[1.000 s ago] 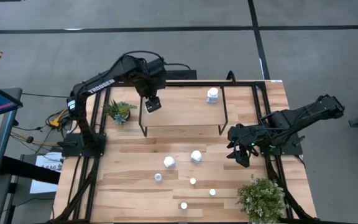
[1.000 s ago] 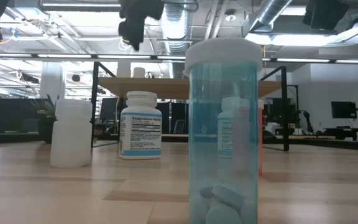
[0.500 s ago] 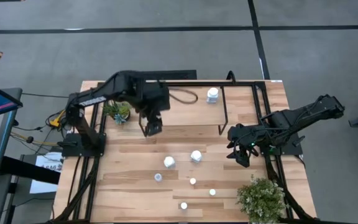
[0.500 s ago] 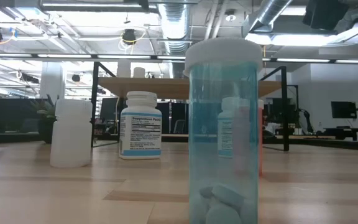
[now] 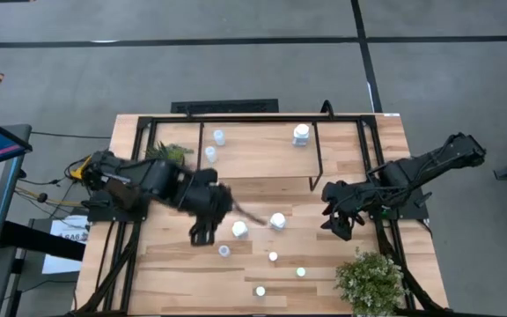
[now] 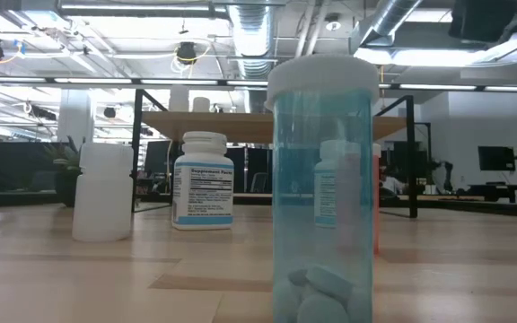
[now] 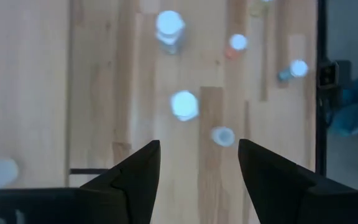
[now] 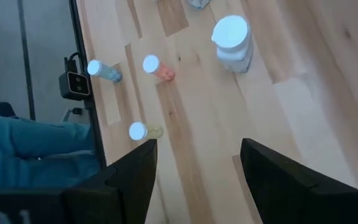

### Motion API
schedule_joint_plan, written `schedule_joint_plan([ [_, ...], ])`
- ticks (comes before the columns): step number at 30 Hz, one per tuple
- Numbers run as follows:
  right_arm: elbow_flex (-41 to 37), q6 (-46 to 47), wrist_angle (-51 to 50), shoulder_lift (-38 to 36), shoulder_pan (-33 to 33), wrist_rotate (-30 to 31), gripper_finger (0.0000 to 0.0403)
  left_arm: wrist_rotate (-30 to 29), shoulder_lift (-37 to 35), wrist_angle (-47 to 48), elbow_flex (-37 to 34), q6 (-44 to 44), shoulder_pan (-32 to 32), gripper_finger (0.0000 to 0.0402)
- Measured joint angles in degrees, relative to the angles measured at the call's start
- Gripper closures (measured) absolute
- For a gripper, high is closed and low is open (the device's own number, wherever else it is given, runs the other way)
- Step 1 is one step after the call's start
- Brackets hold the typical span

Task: Pick and place medicine bottles onto shelf by color
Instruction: Put the right white and blue pill bottle on the shelf

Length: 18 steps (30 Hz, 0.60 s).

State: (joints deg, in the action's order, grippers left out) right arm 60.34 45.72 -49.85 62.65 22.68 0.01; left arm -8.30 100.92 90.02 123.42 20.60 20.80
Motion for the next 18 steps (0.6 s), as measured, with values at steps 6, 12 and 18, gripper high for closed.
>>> schedule_joint_plan([
  [6, 0.00, 2.49, 6.59, 5.99, 2.02, -0.01, 0.0148, -2.64, -0.02, 0.01, 0.00, 1.08, 6.96, 0.0200],
  [12, 0.16, 5.95, 13.87, 12.67, 2.46, -0.14, 0.0148, -3.08, -0.02, 0.00, 0.00, 1.16, 11.29, 0.0200],
  [18, 4.11, 8.14, 14.00, 18.96, 2.80, -0.17, 0.0148, -3.78, -0.15, -0.21, -0.80, 1.97, 15.74, 0.0200],
])
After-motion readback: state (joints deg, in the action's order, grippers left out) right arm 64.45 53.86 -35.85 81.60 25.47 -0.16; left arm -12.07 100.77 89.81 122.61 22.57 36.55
